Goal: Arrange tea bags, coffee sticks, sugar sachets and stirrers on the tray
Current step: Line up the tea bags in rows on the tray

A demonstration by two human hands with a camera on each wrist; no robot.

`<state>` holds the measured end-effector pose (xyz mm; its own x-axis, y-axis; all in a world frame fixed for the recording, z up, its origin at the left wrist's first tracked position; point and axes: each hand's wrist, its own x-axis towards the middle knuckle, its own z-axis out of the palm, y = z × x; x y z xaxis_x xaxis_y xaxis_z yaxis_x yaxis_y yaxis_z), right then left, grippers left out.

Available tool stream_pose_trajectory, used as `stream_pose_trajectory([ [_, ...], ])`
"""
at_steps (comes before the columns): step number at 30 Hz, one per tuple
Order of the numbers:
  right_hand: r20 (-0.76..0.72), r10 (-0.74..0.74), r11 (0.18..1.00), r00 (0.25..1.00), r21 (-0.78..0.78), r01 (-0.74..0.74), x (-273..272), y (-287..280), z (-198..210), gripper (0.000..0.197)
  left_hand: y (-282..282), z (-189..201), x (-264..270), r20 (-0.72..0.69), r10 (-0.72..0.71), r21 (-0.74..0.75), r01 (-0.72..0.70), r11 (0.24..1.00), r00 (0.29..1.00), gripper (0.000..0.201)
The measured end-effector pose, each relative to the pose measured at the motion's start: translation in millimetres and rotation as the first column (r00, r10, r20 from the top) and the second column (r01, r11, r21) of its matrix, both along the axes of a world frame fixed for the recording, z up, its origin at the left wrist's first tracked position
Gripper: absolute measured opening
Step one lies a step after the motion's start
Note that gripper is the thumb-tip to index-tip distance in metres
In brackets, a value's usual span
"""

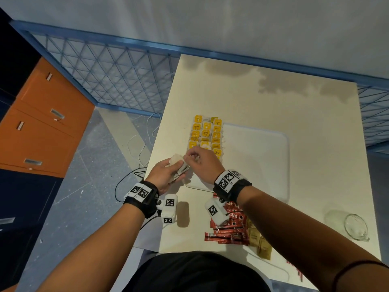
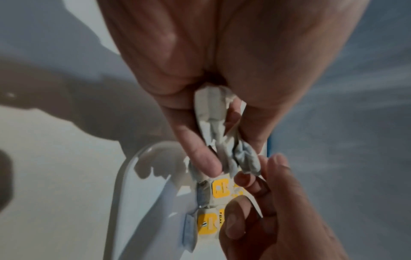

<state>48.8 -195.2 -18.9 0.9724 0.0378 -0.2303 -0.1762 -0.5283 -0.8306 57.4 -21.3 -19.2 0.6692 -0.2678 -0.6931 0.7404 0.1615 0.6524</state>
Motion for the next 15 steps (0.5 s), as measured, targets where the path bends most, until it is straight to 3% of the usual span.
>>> stream_pose_trajectory([
  [8, -0.074, -0.055, 0.994, 0.996, 0.095, 0.062, -27, 3, 5, 0.012, -7, 10, 0, 0.032, -0.018, 0.001, 0.018, 1.000, 0.999, 0.013],
  [15, -0.023, -0.074, 0.987, 0.997, 0.141, 0.077, -36, 3, 10, 0.009, -7, 9, -4, 0.027, -0.074, -0.004, 0.074, 0.997, 0.997, 0.005],
])
